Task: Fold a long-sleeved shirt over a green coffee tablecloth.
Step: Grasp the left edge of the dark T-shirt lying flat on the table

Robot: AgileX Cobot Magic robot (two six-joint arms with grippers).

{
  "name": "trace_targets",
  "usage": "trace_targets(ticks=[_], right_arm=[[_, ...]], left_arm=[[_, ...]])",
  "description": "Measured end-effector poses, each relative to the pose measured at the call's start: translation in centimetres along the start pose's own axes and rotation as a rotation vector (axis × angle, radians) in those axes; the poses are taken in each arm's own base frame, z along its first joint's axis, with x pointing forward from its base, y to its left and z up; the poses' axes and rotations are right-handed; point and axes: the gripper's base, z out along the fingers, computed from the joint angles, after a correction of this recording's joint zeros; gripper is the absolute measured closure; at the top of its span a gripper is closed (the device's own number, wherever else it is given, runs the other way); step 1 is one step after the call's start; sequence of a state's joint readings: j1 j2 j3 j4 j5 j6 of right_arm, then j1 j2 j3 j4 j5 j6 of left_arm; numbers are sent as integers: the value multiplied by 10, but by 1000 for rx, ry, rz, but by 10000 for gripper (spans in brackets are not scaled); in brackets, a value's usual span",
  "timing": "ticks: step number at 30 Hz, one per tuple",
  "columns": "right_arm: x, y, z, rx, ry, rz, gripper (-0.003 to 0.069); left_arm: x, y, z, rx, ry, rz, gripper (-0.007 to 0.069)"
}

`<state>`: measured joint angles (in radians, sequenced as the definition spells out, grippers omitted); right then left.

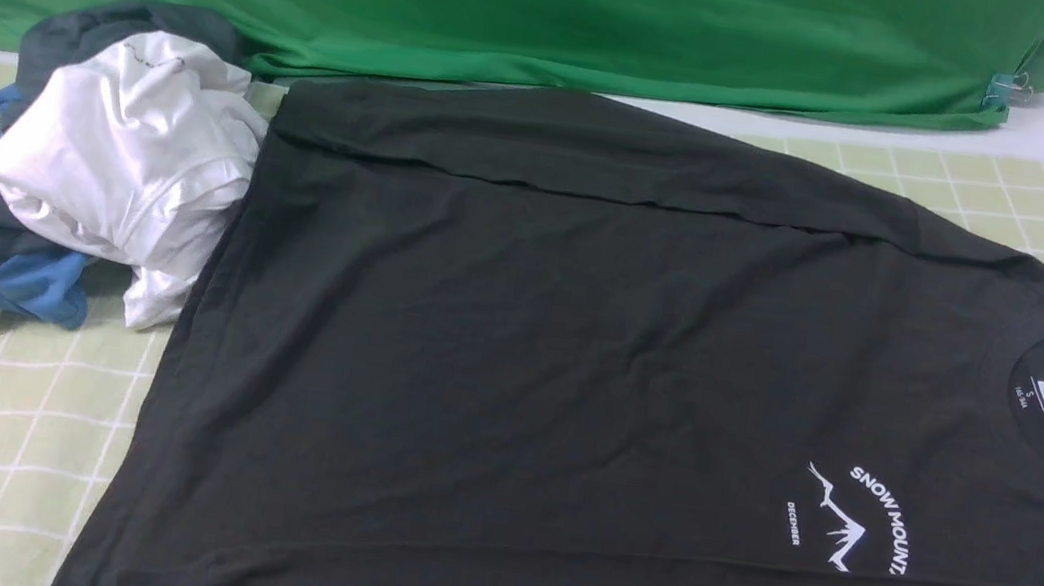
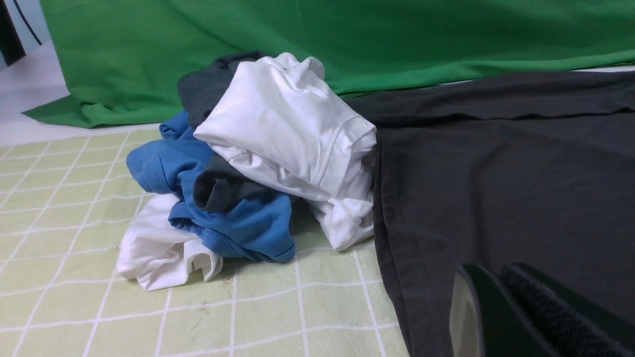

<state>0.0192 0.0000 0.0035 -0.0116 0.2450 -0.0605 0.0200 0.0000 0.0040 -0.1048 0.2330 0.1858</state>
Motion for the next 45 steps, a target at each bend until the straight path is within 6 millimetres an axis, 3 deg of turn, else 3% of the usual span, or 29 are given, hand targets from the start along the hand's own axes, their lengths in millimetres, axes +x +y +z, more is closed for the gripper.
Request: trace_targets(ticks=[21, 29, 35, 41, 44, 45], right_arm=[[0, 0, 0, 0, 0, 0, 414], [0, 0, 0, 0, 0, 0, 414], [0, 0, 0, 0, 0, 0, 414], [-5, 0, 0, -7, -60, 80, 414], [-16, 0, -1, -25, -194, 277, 414], [-21, -1, -2, -34, -247, 350, 414]], left_arm=[[-5, 1, 0, -15, -57, 16, 589], [-25, 6, -4, -4, -293, -461, 589], [-36, 13, -9, -26, -443, -580, 589], [-65, 24, -26, -6, -748, -752, 589], [-104, 20, -41, 71, -743, -706, 589], [-118, 16, -43, 91, -661, -669, 589]])
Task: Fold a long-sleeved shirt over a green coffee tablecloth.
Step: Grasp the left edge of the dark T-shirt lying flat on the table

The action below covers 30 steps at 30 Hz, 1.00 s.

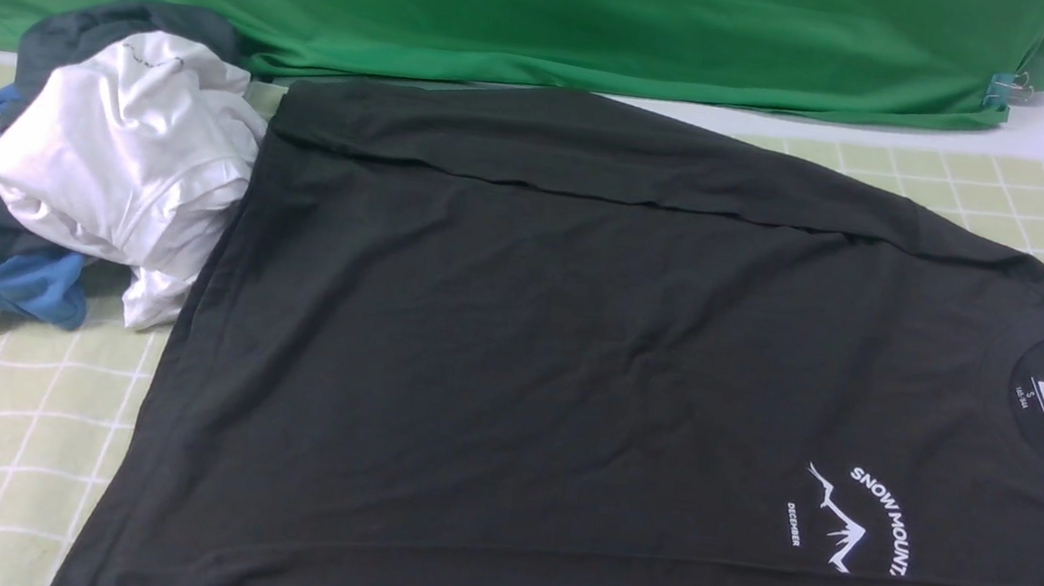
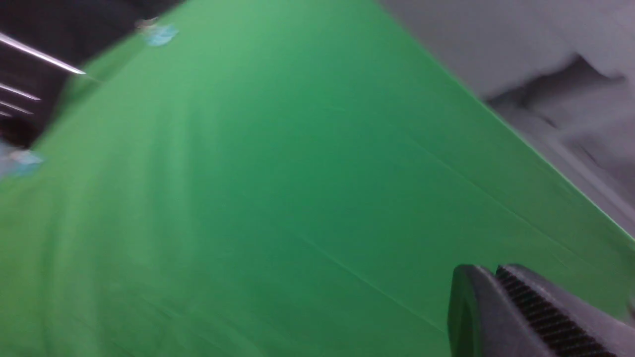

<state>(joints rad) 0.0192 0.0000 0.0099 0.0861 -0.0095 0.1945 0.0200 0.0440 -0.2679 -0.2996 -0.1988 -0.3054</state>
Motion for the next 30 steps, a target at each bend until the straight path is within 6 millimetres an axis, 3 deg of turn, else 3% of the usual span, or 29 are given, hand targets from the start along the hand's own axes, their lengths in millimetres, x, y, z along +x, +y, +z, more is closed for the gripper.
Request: trace_targets(ticks=[2, 5, 7, 9, 10, 11, 12, 13, 15, 17, 19, 22, 23, 26, 30], right_arm=[[-5, 1, 0, -11, -50, 63, 414], [-15, 3, -1, -47, -161, 201, 414], [-19, 3, -2, -62, -205, 228, 417], [-23, 4, -3, -75, -245, 237, 417], [-25, 4, -3, -83, -266, 243, 417], [-25, 5, -4, -84, -271, 243, 417], [-28, 5, -5, -102, -304, 302, 427], [-30, 5, -5, -112, -320, 335, 439], [-30, 5, -5, -138, -316, 476, 490], [-30, 7, -5, -146, -272, 516, 552], [-44, 13, -6, -159, -180, 466, 626], [-76, 20, -8, -176, -76, 340, 650], [-93, 25, -8, -201, -35, 269, 652], [-121, 35, -1, -247, 126, 163, 654], [-141, 56, 14, -367, 321, 16, 654]], left_arm=[[-11, -12, 10, -7, 79, 27, 589], [-19, -32, 43, -107, 450, 92, 589], [-12, -37, 65, -150, 709, 157, 589], [0, -37, 84, -156, 940, 202, 589], [16, -32, 96, -158, 1132, 223, 589], [18, -31, 98, -163, 1142, 221, 589], [40, -21, 107, -167, 1342, 228, 589], [51, -15, 111, -181, 1417, 223, 592], [81, 2, 113, -205, 1601, 230, 609], [95, 8, 110, -210, 1674, 252, 615], [124, 14, 97, -207, 1811, 298, 622], [153, 15, 78, -197, 1910, 403, 622], [161, 16, 72, -196, 1937, 448, 622], [173, 17, 65, -197, 1967, 547, 622], [182, 22, 71, -210, 1902, 583, 607]])
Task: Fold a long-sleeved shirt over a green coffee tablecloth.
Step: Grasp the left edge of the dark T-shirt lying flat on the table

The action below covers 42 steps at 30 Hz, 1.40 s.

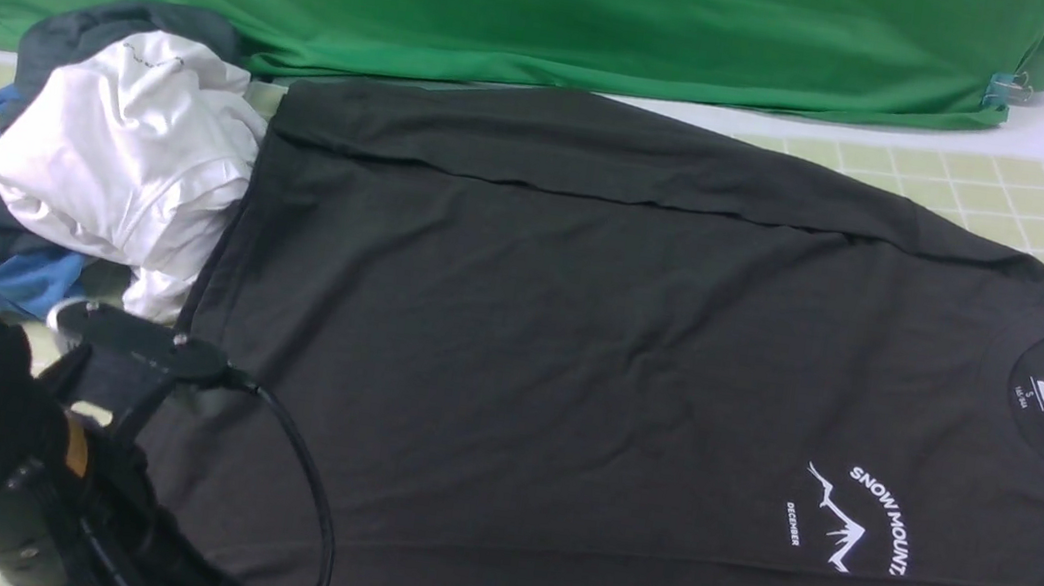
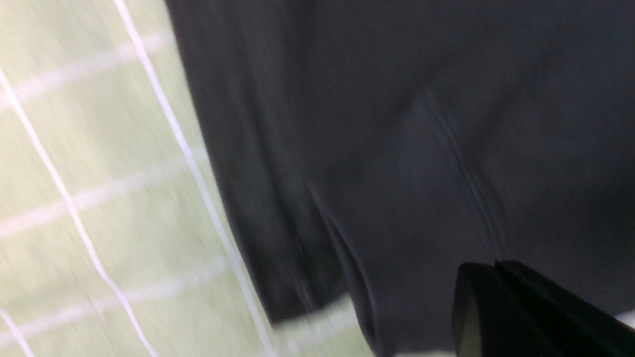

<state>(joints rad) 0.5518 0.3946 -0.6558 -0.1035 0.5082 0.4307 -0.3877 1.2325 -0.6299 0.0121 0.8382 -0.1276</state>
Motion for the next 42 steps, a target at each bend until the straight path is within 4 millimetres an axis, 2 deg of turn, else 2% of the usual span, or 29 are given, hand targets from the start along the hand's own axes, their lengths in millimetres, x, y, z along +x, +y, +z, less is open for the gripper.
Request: trace_targets(ticks=[4, 7, 8, 10, 15, 18, 21, 23, 27, 28, 29, 30, 31, 32, 34, 36, 42], right_arm=[[-4, 15, 15, -107, 109, -80, 654], [4, 34, 31, -226, 208, -139, 654], [5, 36, 33, -236, 218, -145, 654], [11, 46, 41, -289, 271, -175, 654], [24, 65, 56, -353, 361, -226, 654], [29, 71, 63, -363, 384, -238, 654], [30, 74, 67, -373, 383, -240, 654], [30, 76, 68, -380, 373, -238, 654], [28, 77, 69, -389, 357, -234, 652], [28, 78, 69, -391, 353, -233, 652], [28, 78, 69, -392, 351, -232, 652], [28, 78, 69, -392, 351, -232, 652], [28, 78, 69, -392, 351, -232, 652], [28, 78, 69, -392, 350, -232, 651], [28, 78, 69, -393, 349, -231, 651], [28, 78, 69, -394, 348, -231, 651], [27, 78, 69, -394, 347, -232, 651]], left_arm=[[-5, 2, 5, -23, -32, 13, 554], [-12, 3, 16, -41, -48, -10, 426], [-13, 3, 16, -42, -49, -11, 426], [-16, 3, 25, -47, -40, -15, 325], [-18, 2, 46, -58, 47, -18, 145], [-17, 2, 53, -62, 81, -17, 84], [-17, 1, 57, -56, 98, -28, 67], [-17, 1, 58, -56, 103, -31, 73], [-17, 1, 58, -55, 105, -35, 137], [-17, 1, 58, -54, 106, -36, 174], [-16, 1, 58, -55, 110, -36, 256], [-16, 1, 58, -56, 115, -36, 305], [-16, 1, 58, -56, 117, -36, 333], [-15, 1, 58, -59, 128, -40, 449], [-14, 2, 57, -63, 146, -39, 537], [-13, 2, 56, -61, 154, -32, 568], [-9, -1, 41, -26, 142, -67, 572]])
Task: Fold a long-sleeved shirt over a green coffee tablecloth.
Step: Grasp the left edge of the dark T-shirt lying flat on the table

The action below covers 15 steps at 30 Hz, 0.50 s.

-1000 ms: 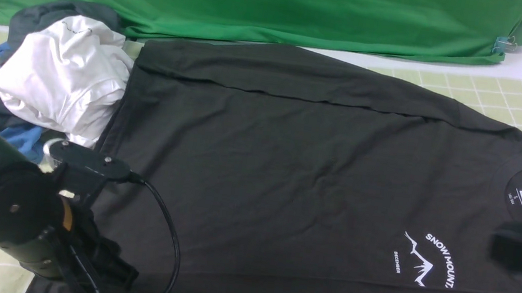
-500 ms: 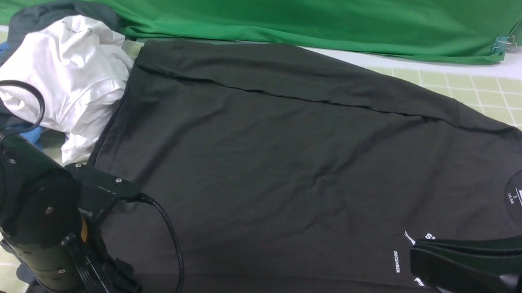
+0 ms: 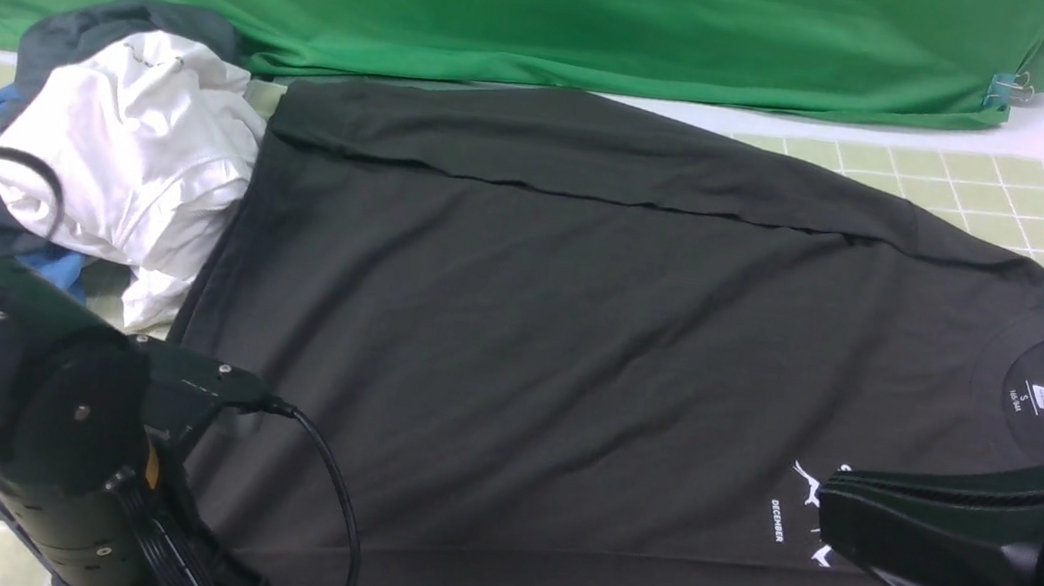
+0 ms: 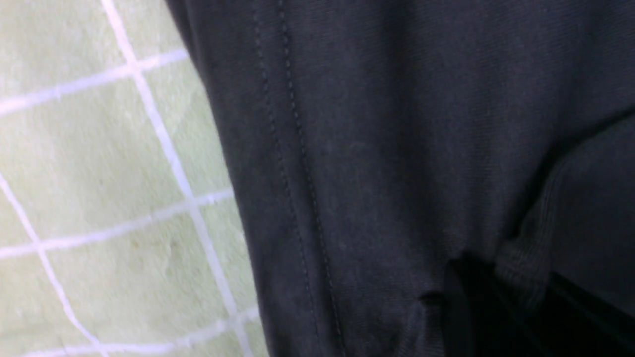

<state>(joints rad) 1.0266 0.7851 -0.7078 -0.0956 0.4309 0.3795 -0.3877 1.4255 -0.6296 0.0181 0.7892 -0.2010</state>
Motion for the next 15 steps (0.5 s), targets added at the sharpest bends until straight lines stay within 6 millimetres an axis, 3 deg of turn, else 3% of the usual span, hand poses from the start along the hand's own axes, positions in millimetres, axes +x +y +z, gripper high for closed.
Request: trace_targets(ticks=[4, 9, 15], right_arm=[[0, 0, 0, 0, 0, -3, 651], [0, 0, 0, 0, 0, -5, 651], [0, 0, 0, 0, 0, -15, 651]], left_arm=[[4, -3, -7, 46, -3, -36, 570], [7, -4, -9, 58, 16, -38, 508], [7, -4, -7, 54, 34, -36, 234]])
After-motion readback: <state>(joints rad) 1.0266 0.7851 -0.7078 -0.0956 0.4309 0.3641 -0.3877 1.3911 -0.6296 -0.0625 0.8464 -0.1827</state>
